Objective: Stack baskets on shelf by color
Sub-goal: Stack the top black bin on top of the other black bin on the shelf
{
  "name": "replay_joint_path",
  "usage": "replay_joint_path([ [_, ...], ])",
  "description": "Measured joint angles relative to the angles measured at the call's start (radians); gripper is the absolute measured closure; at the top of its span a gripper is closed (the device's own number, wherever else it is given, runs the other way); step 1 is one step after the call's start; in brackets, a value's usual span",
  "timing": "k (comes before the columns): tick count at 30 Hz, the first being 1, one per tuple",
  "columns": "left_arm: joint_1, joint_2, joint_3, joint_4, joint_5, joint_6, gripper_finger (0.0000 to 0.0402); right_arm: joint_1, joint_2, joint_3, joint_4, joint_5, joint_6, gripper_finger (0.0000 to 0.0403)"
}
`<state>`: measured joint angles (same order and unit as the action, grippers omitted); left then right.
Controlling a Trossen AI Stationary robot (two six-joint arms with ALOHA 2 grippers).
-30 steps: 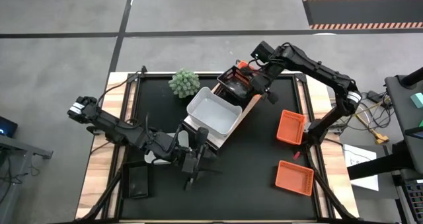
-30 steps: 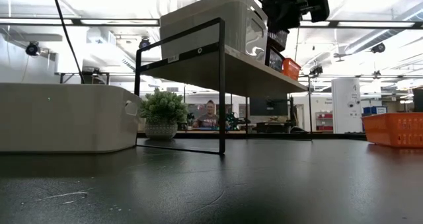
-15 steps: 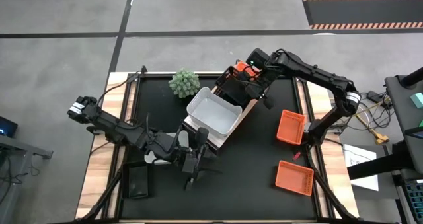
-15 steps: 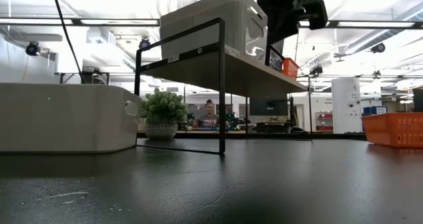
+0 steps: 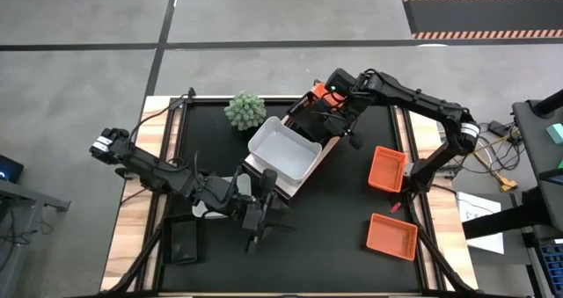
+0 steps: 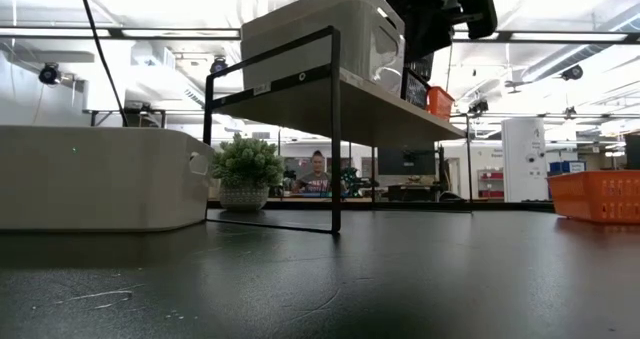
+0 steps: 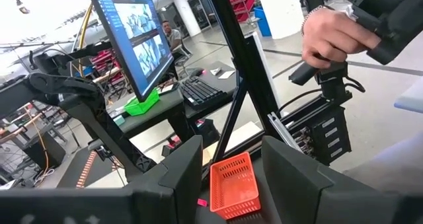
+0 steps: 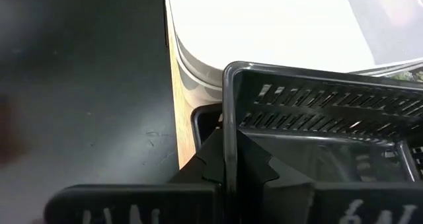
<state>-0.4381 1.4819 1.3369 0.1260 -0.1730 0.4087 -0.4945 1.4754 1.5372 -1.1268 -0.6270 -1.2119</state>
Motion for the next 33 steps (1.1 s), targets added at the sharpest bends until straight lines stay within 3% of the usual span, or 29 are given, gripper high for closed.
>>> replay_joint_path([
  [33, 0.000, -0.011, -0.003, 0.015, 0.000, 0.026, 0.0261, 0.010, -0.001, 0.027, 0.003, -0.053, 0.008, 0.0394],
])
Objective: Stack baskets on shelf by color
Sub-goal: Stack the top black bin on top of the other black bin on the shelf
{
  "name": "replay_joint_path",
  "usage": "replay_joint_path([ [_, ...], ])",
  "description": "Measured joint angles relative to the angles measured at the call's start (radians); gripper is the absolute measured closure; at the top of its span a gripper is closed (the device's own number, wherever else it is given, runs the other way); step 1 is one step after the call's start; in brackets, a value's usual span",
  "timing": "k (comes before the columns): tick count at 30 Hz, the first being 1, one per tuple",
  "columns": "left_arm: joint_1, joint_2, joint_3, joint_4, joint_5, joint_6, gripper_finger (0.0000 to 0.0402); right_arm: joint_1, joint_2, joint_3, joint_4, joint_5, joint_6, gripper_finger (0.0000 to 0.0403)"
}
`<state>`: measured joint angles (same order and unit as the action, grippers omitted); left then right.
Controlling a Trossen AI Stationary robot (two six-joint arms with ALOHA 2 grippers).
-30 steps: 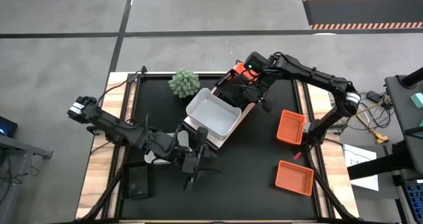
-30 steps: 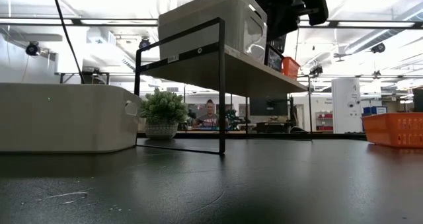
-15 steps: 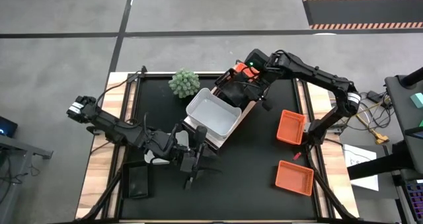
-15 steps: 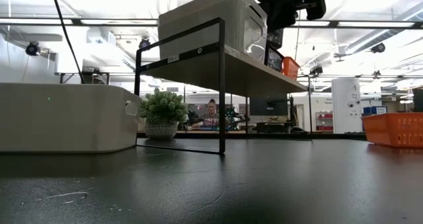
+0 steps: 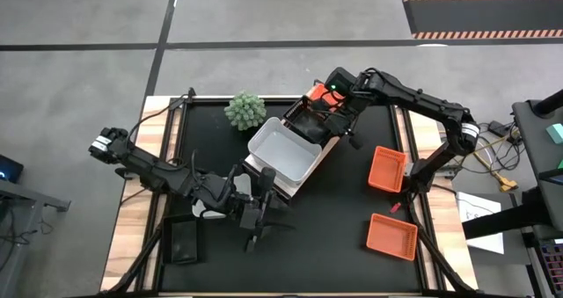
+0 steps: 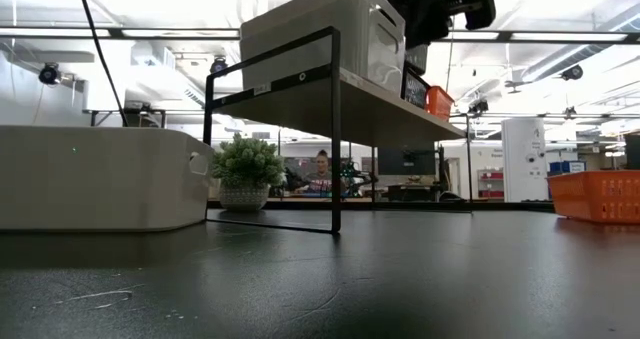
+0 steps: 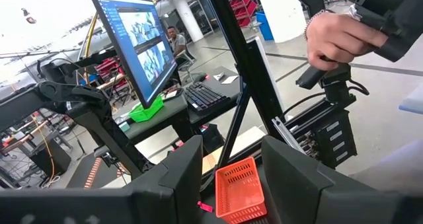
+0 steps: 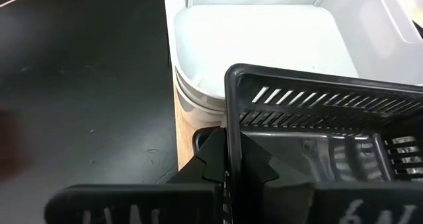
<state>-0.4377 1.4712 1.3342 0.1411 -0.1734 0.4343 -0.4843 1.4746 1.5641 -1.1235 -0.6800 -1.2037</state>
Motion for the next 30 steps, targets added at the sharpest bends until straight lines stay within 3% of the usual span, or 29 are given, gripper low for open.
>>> replay_joint_path([
  [15, 0.000, 0.000, -0.001, 0.000, 0.000, 0.000, 0.0261, 0.000, 0.000, -0.033, 0.014, 0.055, 0.000, 0.0389],
  [30, 0.000, 0.000, -0.007, -0.001, 0.000, 0.000, 0.0261, 0.000, -0.006, -0.033, 0.030, 0.055, 0.113, 0.0314],
])
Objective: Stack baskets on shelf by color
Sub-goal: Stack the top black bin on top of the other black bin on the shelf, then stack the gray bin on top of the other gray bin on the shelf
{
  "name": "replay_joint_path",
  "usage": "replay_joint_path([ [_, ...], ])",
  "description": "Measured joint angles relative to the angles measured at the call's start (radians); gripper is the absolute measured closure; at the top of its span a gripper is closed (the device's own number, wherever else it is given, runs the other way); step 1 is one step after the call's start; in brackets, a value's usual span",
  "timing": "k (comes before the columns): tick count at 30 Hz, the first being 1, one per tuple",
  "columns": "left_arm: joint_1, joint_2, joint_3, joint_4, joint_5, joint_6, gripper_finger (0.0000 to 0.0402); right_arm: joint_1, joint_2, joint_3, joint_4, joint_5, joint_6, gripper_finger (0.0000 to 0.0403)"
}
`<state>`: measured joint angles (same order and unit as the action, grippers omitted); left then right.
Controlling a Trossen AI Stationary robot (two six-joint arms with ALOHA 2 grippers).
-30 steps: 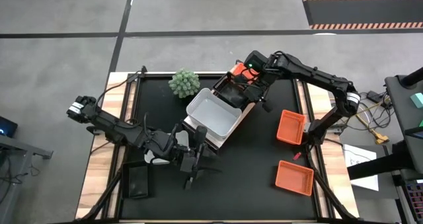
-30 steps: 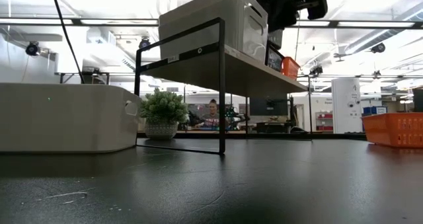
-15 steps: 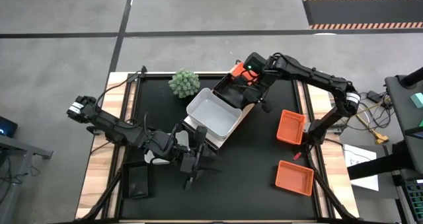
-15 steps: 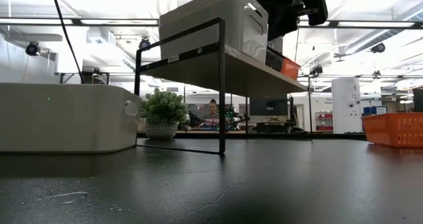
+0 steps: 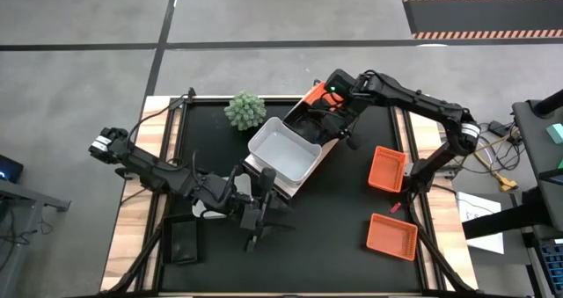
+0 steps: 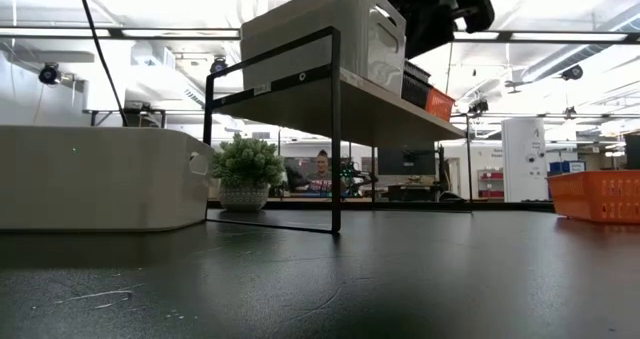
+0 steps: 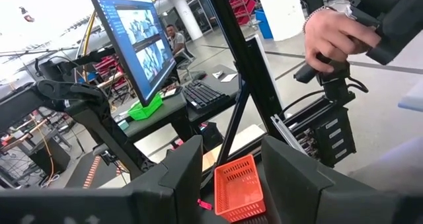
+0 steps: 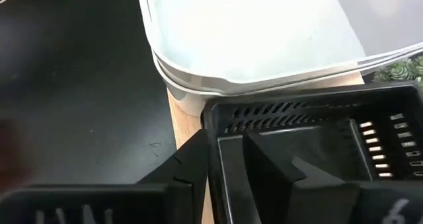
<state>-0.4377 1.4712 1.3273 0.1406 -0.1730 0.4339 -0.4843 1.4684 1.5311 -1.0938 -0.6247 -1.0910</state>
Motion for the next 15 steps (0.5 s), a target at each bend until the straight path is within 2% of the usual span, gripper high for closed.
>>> replay_joint_path([
  [7, 0.000, 0.000, -0.009, 0.000, 0.000, -0.007, 0.0261, 0.000, -0.057, 0.000, -0.012, -0.001, 0.037, 0.0306],
  [12, 0.000, 0.000, -0.036, -0.001, 0.000, -0.043, 0.0261, 0.005, -0.113, -0.005, -0.021, -0.021, 0.274, 0.0325],
  [15, -0.001, 0.000, -0.062, 0.005, -0.001, -0.095, 0.0261, 0.033, -0.174, -0.054, -0.046, -0.099, 0.297, 0.0346],
])
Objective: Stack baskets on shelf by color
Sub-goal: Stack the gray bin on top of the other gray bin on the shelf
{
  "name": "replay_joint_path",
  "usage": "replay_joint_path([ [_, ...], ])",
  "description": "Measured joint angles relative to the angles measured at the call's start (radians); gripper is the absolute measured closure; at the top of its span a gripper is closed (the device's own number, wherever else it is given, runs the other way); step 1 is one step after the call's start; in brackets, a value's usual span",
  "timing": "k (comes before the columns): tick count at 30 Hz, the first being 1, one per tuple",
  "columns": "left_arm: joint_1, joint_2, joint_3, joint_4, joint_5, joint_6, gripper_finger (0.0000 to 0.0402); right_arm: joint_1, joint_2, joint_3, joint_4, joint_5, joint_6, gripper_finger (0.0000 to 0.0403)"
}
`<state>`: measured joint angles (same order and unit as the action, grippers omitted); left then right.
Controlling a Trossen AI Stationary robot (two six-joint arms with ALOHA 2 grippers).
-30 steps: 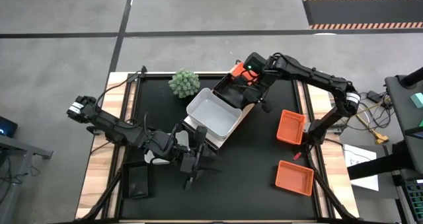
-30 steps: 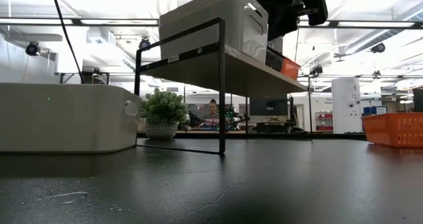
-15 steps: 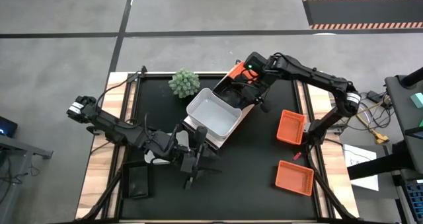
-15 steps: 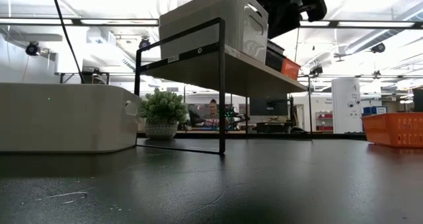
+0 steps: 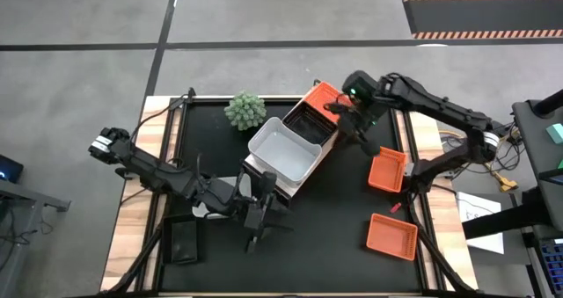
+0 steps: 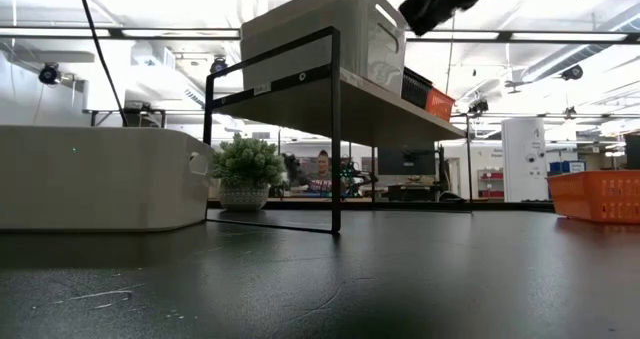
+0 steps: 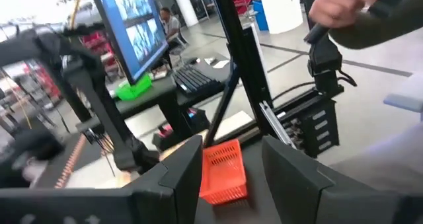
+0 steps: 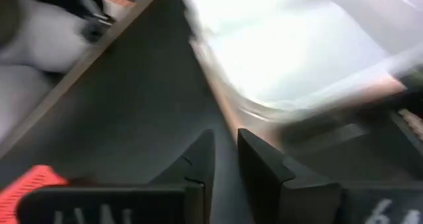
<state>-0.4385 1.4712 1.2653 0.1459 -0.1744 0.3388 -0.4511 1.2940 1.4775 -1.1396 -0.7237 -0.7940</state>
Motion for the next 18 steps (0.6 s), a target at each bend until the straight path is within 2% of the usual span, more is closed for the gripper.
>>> replay_joint_path([
  [4, -0.001, -0.001, -0.042, -0.009, -0.023, -0.086, 0.0261, 0.077, -0.109, -0.100, 0.061, -0.035, 0.075, 0.0378],
  [9, -0.002, -0.015, -0.046, -0.121, -0.103, -0.228, 0.0261, 0.206, -0.252, -0.253, 0.304, -0.020, 0.299, 0.0393],
  [12, -0.002, -0.038, -0.042, -0.231, -0.119, -0.369, 0.0261, 0.306, -0.317, -0.327, 0.398, 0.046, 0.388, 0.0394],
  [18, -0.008, -0.059, -0.044, -0.429, -0.130, -0.697, 0.0261, 0.504, -0.396, -0.437, 0.492, 0.237, 0.402, 0.0394],
])
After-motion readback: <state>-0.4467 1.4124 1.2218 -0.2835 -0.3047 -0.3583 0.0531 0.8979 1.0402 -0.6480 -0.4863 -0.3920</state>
